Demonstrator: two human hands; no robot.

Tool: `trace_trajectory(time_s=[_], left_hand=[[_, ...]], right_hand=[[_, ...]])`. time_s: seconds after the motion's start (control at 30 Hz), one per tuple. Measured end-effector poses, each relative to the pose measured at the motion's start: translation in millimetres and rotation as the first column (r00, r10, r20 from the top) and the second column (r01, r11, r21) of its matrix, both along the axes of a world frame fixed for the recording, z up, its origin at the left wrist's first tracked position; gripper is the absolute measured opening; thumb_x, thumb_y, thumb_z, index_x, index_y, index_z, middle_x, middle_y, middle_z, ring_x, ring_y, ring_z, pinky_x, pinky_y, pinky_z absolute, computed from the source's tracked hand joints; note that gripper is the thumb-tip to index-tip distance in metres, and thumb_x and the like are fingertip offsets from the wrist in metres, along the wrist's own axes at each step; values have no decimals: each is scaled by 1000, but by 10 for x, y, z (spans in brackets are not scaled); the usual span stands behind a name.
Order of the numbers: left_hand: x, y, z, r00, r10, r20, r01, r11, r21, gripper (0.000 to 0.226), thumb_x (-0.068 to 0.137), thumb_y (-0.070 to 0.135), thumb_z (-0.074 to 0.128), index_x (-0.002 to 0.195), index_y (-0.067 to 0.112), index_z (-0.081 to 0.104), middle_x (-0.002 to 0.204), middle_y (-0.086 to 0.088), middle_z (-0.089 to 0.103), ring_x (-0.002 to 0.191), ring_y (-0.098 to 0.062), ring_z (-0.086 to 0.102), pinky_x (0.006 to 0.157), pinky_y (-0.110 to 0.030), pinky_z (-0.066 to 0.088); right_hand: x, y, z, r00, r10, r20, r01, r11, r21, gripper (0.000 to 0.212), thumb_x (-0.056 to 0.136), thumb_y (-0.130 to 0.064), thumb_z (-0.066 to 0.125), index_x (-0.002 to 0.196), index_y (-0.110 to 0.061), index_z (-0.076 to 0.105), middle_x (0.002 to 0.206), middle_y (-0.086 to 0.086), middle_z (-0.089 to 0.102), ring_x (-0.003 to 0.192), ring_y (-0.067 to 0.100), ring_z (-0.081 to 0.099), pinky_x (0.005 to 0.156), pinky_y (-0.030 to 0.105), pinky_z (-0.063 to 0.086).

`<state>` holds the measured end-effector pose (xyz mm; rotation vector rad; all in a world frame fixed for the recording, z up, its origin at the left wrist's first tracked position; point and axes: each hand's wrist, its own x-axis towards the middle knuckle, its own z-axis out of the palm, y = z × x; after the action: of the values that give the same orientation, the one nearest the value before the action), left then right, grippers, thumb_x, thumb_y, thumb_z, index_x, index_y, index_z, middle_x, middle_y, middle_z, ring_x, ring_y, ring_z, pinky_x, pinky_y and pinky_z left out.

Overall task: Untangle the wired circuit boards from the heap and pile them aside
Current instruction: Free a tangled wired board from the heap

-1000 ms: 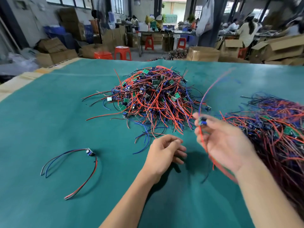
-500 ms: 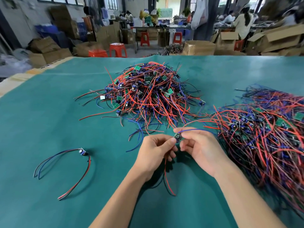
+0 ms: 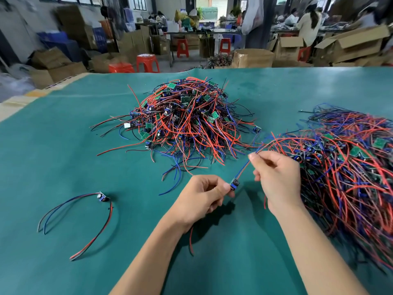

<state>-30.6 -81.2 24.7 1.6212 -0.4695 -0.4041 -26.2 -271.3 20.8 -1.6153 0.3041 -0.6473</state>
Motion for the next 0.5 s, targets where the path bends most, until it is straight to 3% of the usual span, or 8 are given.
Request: trace_trajectory(time_s=[0.13,0.27,0.4,0.5], left_hand=[[4,13,1,998,-68,16,67,997,26,22,98,26,60,82,14,69,55,4,49,47,-9,35,42,-18,27],[11,15,-32,994,-104,22,103,994,18,21,99,24,60,82,15,69,57,7,53,48,-7,39,44,-15,32],[27,11,-66,1000,-24,-12,23,998,-59,22,99,20,59,80,13,67,61,2,57,50,-9,45,48,-16,36],[71,-25,-94,991,113,-69,-123,979,-162,27,100,15,56,76,17,67,67,-3,59,53,-11,49,52,-19,39]], right_hand=[[7,-153,55,976,-192,106,185,980,72,18,93,-18,72,75,-22,69,51,-6,63,40,9,56,47,22,46],[-10,-215,98,924,-346,162,318,932,173,18,94,-22,68,76,-24,69,52,-10,64,42,7,60,56,38,53],[-34,-255,147,848,-491,201,406,844,349,20,98,-18,60,79,-21,65,52,-12,64,45,6,62,53,33,52],[-82,-71,114,908,-382,172,342,913,222,20,91,-36,61,78,-22,65,57,-7,65,43,10,59,43,30,47]])
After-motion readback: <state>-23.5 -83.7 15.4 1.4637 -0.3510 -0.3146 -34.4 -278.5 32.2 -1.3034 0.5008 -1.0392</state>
